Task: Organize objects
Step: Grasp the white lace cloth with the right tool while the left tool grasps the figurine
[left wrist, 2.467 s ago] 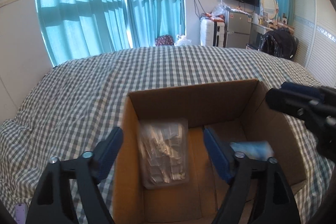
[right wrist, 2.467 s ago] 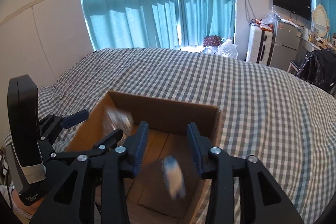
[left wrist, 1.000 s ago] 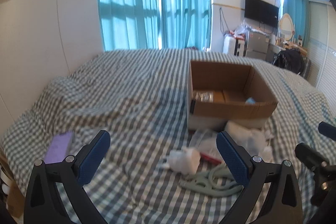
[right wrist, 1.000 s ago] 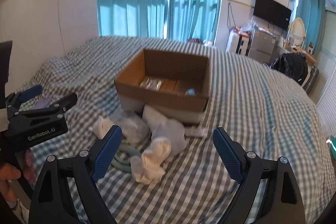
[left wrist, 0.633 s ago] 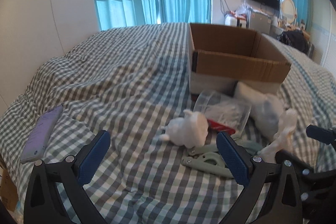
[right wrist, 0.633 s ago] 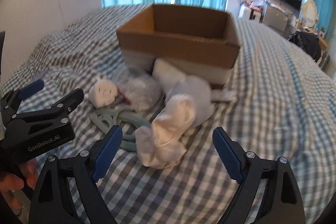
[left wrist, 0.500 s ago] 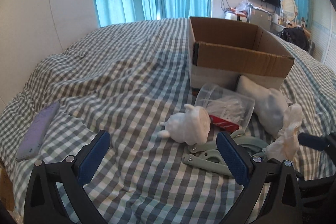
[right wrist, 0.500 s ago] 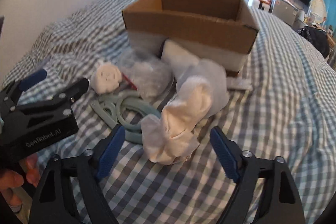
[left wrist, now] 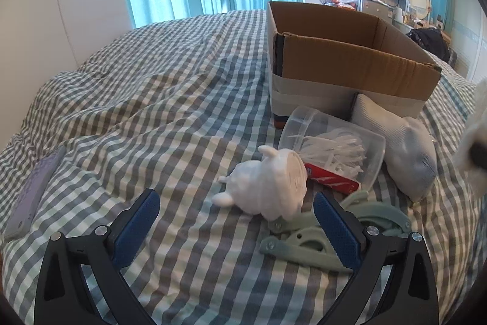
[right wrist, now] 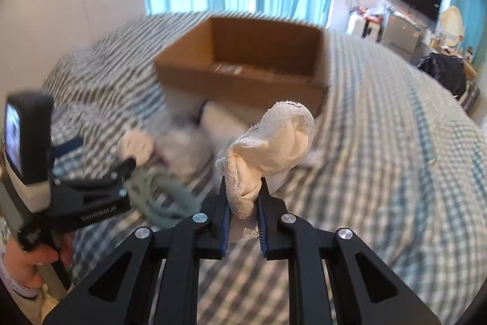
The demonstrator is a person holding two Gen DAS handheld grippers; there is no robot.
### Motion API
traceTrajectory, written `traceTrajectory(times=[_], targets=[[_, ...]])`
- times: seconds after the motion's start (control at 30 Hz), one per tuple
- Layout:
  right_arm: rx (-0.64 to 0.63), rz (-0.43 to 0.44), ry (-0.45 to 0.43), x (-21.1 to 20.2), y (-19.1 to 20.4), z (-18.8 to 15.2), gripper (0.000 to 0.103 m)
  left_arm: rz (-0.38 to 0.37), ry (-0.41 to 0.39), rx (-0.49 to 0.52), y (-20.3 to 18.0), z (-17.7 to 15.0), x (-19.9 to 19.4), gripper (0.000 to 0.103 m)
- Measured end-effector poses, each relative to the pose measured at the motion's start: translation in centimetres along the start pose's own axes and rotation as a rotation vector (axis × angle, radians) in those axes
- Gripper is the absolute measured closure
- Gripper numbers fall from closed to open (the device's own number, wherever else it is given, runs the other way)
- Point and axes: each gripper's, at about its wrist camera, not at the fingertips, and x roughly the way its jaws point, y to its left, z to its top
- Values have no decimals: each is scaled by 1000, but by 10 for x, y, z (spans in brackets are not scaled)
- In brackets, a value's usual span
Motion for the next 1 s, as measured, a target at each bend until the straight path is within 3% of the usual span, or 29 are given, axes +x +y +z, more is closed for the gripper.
traceTrajectory(times=[0.17, 0.47, 0.53, 0.63, 1.0], targets=[[39, -18, -18, 4, -22, 12, 89, 0, 35, 12, -2, 6, 21, 0], [72, 10, 35, 40, -34, 4, 89, -23, 109, 28, -9, 6, 58, 0], [75, 13, 43, 44, -37, 2, 89, -32, 120, 10, -6, 7, 61, 7], [76, 14, 49, 45, -38, -1, 88, -50, 116, 33, -10, 7, 59, 21], [52, 18, 22, 26, -27, -2, 89, -39, 52, 42, -11, 0, 20, 21]])
